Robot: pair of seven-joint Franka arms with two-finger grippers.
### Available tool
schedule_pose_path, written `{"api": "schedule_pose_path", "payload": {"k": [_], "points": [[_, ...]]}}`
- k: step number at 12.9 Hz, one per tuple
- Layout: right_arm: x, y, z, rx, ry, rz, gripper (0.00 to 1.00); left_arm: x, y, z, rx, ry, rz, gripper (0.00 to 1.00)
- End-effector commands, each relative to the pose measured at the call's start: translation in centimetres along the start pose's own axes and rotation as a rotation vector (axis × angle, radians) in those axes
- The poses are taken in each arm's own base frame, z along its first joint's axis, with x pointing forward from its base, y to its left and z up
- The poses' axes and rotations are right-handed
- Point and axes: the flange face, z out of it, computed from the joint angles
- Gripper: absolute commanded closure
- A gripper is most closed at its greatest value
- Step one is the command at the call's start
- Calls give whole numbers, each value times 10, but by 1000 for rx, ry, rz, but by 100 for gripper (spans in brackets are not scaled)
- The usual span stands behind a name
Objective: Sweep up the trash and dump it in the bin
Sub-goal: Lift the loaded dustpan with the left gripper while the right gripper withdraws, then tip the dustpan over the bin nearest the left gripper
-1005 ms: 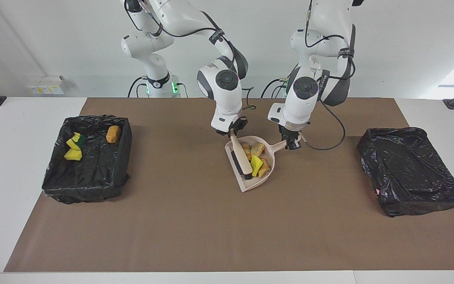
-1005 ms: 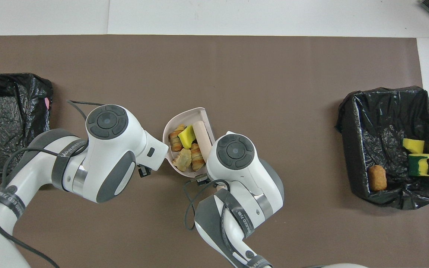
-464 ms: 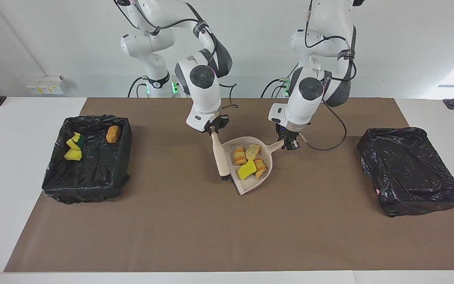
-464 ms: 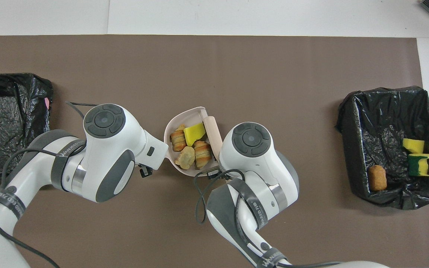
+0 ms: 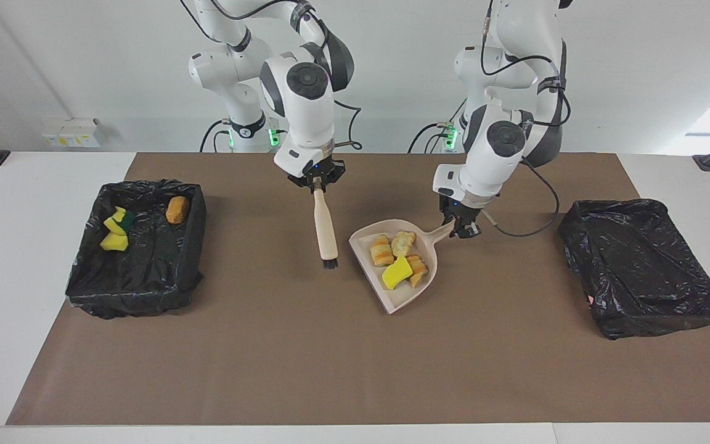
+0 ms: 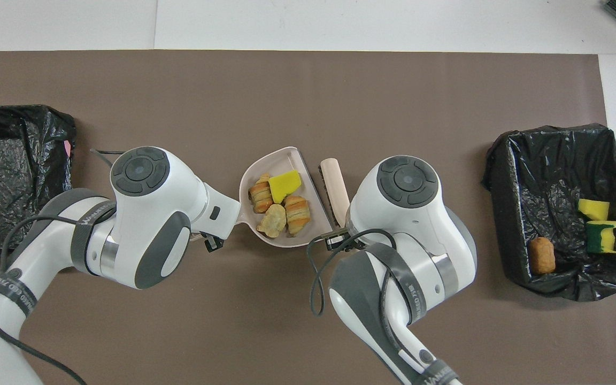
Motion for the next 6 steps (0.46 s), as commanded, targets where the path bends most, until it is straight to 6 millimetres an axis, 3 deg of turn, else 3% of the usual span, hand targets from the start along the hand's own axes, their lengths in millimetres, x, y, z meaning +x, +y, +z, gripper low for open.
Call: {"api": "schedule_pose_path", "payload": {"k": [1,6], "points": [[-44,-22,12,-7,31,43,100,-35,-22,-40,17,38,-17,100],[-99,-133,50,33,36,77,100,-115,-87,-98,19,37,-114,100]]}}
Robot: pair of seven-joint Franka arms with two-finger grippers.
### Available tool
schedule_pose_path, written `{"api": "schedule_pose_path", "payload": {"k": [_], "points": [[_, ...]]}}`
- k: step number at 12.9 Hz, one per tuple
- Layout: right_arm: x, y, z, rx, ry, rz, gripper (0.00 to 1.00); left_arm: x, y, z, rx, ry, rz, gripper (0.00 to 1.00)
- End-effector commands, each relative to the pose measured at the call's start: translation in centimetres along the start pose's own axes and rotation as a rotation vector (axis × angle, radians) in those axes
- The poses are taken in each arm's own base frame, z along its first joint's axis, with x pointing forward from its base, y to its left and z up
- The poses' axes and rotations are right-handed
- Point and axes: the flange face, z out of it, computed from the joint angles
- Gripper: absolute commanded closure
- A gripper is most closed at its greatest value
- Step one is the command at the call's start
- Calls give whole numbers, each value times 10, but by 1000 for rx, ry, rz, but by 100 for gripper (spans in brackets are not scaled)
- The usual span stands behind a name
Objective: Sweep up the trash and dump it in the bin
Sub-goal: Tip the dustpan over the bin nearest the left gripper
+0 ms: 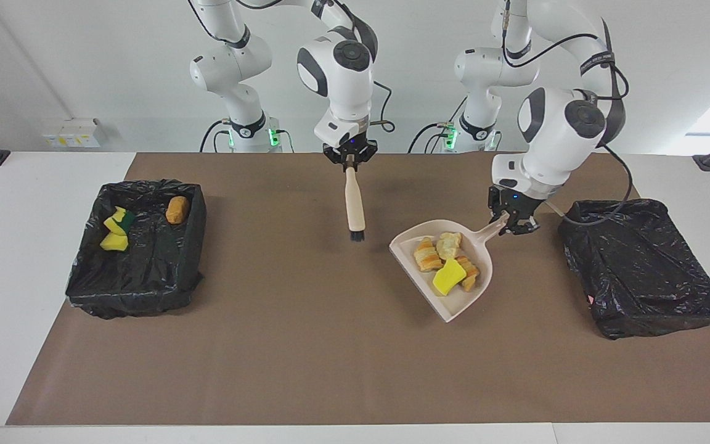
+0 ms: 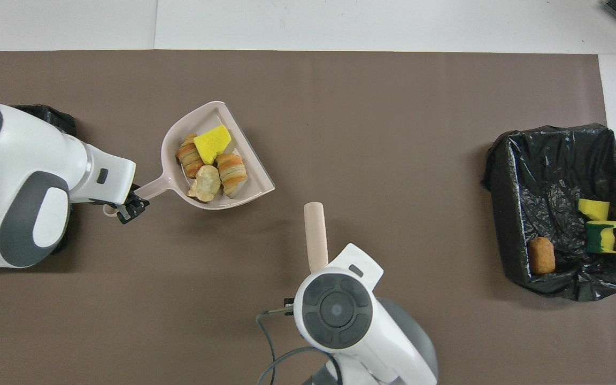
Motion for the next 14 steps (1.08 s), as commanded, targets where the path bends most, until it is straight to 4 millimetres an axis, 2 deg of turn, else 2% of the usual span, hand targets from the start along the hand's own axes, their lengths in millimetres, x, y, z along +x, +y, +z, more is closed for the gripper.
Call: {"api": "schedule_pose_path", "payload": {"k": [1,3,5,6,8,9,10,11,12,14], "points": [[-28,-39,23,23,-14,47,100,-45,-37,-33,3,14,-48,100],[-54,-79,51,35,-16,64,100,-97,-70,-60,19,28,-20,100],[-71,-107,82,45,-5,61,100,-158,-103,-81,41,42,-14,100],[-70,-108,85,54,6,58,100,-190,-114,-87,56,40,-31,100],[-70,-107,87,53,5,46,100,-267,-141,-104,91,1,20,100],[-70,-106,87,45,1,40,100,-287,-152,-115,110,-40,53,100],[-71,-105,86,42,0,34,89,-319,-162,-124,128,-112,64,100],[-70,-105,87,38,-2,44,16,-344,-171,-128,142,-180,77,100],[-71,-105,85,18,-3,39,0,-359,-178,-134,157,-235,94,100],[-55,-101,68,4,14,46,0,-370,-182,-143,168,-340,110,100]]}}
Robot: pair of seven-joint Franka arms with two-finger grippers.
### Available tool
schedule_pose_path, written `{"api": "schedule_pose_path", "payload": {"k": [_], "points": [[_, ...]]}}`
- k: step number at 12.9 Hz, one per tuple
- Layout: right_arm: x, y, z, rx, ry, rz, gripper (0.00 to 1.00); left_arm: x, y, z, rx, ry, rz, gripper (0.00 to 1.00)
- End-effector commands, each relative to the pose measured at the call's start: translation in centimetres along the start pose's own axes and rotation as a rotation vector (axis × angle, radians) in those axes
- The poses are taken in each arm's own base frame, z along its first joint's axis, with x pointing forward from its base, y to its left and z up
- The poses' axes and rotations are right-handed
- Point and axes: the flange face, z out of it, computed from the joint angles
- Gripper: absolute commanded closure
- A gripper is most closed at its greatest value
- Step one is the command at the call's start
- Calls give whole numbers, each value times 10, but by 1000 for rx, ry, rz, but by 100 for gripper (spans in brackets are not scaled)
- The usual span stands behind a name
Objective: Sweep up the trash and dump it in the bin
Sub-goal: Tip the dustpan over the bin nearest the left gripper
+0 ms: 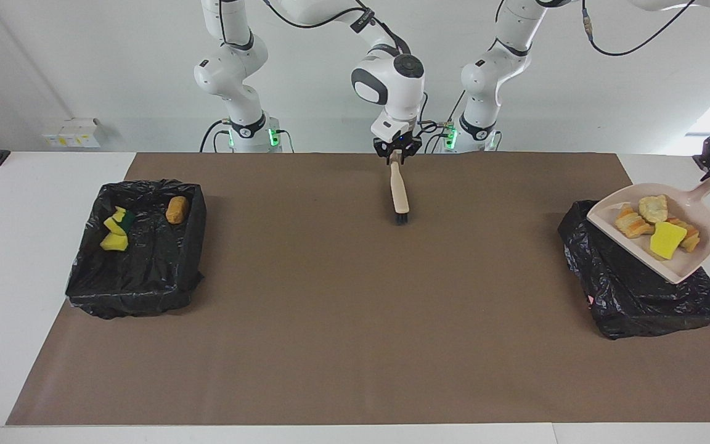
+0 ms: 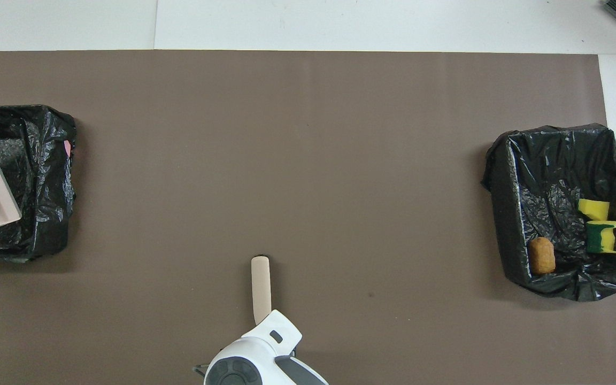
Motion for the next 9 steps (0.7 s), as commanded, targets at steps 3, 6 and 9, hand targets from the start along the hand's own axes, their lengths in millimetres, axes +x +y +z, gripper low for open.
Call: {"api": "schedule_pose_path", "payload": {"k": [3,6,9], "points": [[54,27,-70,-35,22,20,0,-3,-15,-12,14,-226,91,100],[97,73,-122,-48,-2,-54,0,40,-26,-20,68,-296,184,100],[138,130,-177,-61,-43,-165,0,57,-30,-29,106,-417,258,100]]}}
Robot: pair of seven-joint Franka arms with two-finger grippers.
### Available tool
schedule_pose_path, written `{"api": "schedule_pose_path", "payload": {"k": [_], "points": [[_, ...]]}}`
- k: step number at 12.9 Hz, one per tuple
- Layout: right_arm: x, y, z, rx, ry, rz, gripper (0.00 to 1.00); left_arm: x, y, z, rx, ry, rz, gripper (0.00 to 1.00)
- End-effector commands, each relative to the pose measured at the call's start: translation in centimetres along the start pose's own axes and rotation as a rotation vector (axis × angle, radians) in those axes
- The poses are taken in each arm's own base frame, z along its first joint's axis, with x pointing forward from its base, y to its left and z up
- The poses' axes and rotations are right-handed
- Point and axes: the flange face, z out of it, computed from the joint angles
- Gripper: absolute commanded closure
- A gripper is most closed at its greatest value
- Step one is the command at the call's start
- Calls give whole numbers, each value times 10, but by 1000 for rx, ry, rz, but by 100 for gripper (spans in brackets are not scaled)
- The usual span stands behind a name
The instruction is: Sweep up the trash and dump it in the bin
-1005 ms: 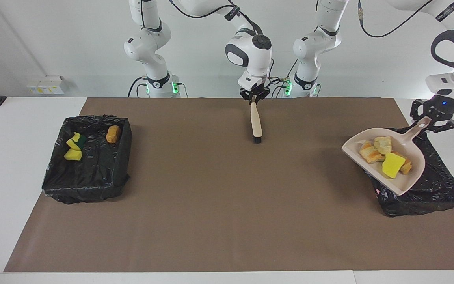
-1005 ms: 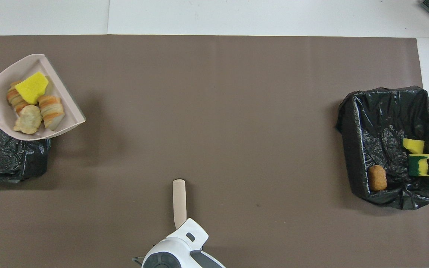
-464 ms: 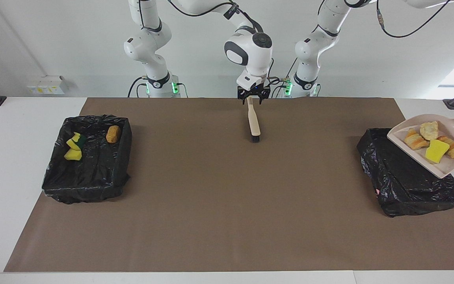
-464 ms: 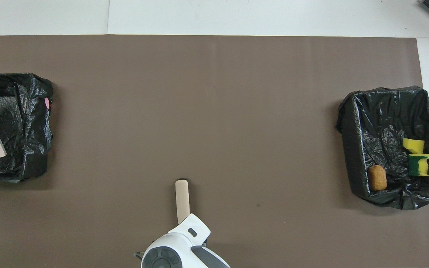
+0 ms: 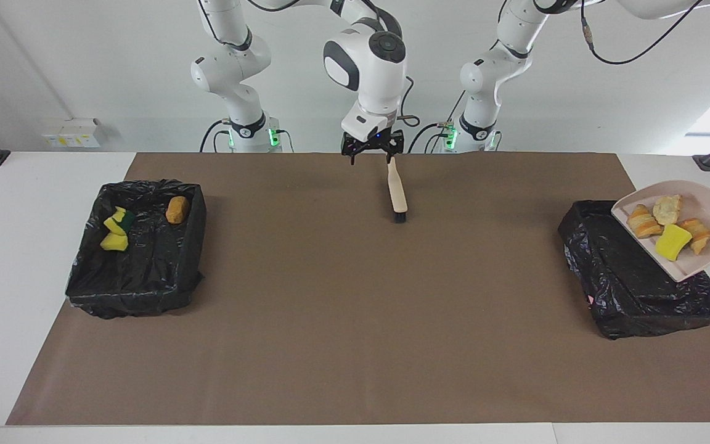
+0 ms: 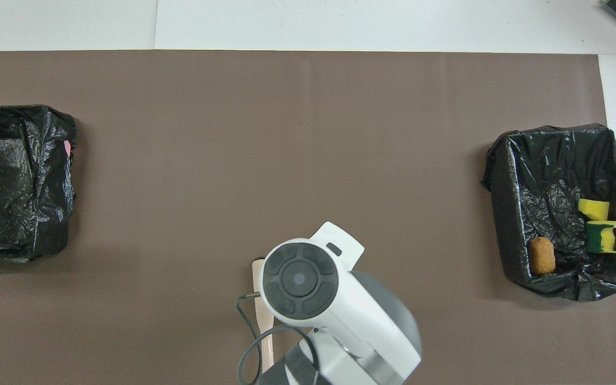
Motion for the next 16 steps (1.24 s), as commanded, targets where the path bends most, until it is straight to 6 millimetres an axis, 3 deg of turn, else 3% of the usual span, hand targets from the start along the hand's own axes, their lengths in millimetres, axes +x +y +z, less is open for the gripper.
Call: {"api": "schedule_pose_path", "payload": {"k": [1,4,6,8,10,12,14,16], "points": [[25,50,-41,-12,-14,-91,0,-6,-8,-9,38,-73,23,100],[54,134,-80,1,-13,-183,0,-11,-9,-10,39,-134,43,100],[69,192,-86,-21,-5,-197,0,-8,-12,-16,49,-199,72,100],[76,235,-86,-19,-19,-193,0,-12,-15,-25,96,-190,60,100],[82,280,-96,-23,1,-157,0,-20,-13,-41,130,-90,1,100],[83,314,-122,-15,57,-99,0,-25,-9,-48,135,84,-89,100],[86,360,-133,-6,93,-17,0,-19,2,-70,127,252,-194,100],[85,396,-139,-2,130,57,0,2,19,-88,24,318,-379,100]]}}
